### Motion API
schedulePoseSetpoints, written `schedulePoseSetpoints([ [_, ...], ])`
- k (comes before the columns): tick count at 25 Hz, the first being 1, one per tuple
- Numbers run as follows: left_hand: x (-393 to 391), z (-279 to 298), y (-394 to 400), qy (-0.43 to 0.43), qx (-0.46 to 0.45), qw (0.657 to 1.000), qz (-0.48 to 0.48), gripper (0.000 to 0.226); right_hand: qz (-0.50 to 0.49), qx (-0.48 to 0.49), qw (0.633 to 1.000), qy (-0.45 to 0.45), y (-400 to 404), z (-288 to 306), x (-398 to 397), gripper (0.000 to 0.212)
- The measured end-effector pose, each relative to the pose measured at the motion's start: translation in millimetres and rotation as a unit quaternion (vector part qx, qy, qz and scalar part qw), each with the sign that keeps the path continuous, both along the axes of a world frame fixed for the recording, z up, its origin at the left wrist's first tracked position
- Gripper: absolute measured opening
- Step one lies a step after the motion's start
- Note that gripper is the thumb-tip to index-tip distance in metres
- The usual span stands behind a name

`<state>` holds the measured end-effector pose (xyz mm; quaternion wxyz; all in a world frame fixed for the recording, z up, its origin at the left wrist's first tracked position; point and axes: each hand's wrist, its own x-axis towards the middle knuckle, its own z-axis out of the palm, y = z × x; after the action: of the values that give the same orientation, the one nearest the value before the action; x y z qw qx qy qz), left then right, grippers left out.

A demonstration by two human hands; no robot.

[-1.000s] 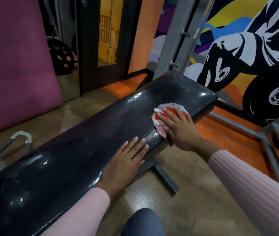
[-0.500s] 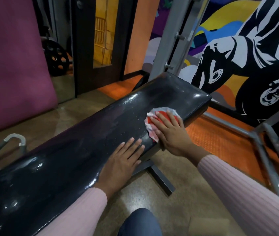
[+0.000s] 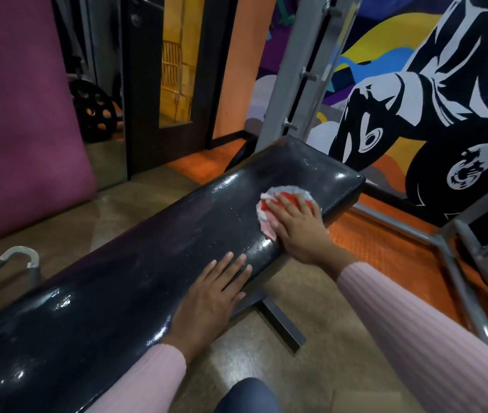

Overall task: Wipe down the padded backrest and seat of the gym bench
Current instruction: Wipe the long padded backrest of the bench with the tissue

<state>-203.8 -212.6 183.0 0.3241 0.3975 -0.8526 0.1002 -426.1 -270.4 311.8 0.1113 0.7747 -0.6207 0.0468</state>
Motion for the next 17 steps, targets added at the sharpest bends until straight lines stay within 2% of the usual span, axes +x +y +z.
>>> schedulePoseSetpoints([
  [3, 0, 3, 1, -0.004, -0.010, 1.000, 0.000, 0.046, 0.038, 0.007, 0.999, 0.015, 25, -1, -30, 0.050],
  [6, 0, 0, 1, -0.011, -0.015, 1.000, 0.004, 0.046, -0.044, -0.008, 0.999, -0.014, -5, 14, -54, 0.062],
  [9, 0, -3, -3, 0.001, -0.008, 1.000, -0.002, 0.045, -0.096, -0.008, 0.995, -0.008, -43, 24, -27, 0.063],
  [11, 0, -3, -1, -0.002, -0.006, 1.000, -0.007, 0.045, -0.072, 0.006, 0.997, 0.010, -43, 19, 2, 0.067],
  [13, -1, -1, -1, -0.004, -0.006, 1.000, -0.008, 0.045, -0.003, 0.027, 0.999, 0.037, -21, 8, 18, 0.063],
  [15, -1, 2, 1, -0.012, -0.004, 1.000, -0.004, 0.045, 0.063, 0.033, 0.997, 0.036, 4, 3, 8, 0.054],
  [17, 0, 4, 0, -0.011, -0.003, 1.000, -0.001, 0.045, 0.065, 0.032, 0.997, 0.027, 3, 9, -16, 0.052],
])
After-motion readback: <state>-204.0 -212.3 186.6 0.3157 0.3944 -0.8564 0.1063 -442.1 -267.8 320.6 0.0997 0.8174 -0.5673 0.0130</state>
